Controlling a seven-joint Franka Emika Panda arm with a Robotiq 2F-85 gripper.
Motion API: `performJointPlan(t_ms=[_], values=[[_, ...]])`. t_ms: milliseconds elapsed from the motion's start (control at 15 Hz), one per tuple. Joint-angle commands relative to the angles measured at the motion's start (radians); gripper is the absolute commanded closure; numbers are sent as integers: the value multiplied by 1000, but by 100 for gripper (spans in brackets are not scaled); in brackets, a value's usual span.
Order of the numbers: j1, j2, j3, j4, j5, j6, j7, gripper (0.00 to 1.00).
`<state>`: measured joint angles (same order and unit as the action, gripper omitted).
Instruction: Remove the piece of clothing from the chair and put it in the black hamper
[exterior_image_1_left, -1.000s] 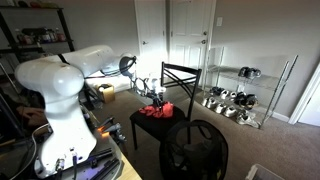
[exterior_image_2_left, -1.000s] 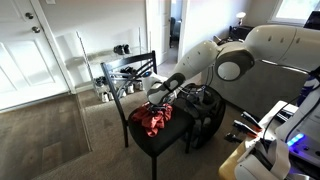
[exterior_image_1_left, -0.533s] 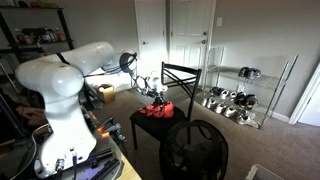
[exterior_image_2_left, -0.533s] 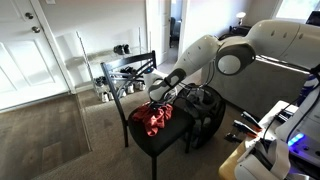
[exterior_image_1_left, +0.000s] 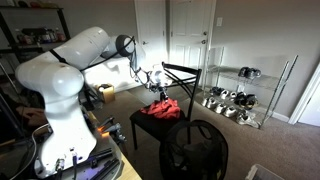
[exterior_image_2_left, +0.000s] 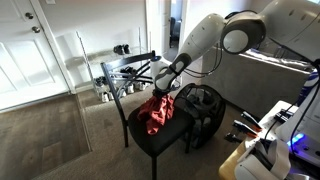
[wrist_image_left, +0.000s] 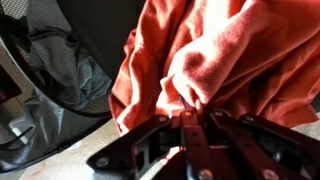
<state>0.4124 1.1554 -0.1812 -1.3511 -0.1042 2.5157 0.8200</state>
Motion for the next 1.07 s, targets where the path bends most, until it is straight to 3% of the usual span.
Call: performJointPlan(t_ms=[0,200,267,1000], values=[[29,-153,-50,-233,-1,74,113,92],[36,-233,-78,-359,-7,104,179,92],[5,-130,-45,-202,-12,54,132,92],[3,-124,-40,-197,-13,55,135,92]])
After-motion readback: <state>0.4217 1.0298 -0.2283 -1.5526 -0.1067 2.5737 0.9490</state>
